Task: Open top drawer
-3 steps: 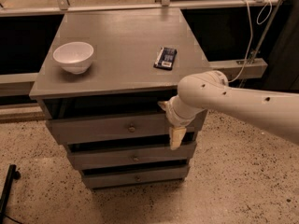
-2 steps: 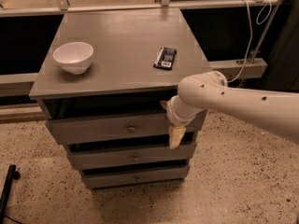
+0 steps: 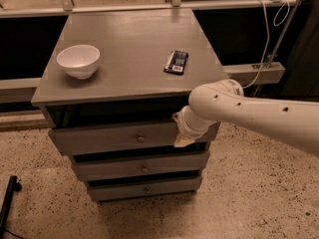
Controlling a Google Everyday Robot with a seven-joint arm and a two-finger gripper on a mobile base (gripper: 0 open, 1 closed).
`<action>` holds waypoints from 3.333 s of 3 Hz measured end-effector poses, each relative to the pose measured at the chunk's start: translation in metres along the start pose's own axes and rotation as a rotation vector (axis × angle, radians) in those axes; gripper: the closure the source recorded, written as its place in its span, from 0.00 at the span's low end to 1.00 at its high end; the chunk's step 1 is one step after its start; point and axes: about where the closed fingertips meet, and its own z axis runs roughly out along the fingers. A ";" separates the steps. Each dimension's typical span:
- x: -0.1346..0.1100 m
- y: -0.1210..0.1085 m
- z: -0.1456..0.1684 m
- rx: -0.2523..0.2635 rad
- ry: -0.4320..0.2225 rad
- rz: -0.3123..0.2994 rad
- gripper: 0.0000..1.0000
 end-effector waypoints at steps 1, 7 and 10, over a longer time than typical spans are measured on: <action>-0.004 0.004 -0.010 0.000 -0.018 0.000 0.70; 0.003 -0.008 0.012 -0.039 0.013 0.008 0.21; 0.006 0.009 -0.005 -0.088 0.028 0.005 0.47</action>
Offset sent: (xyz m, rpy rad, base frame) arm -0.0829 -0.0160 0.0482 0.1681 -0.0292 0.0634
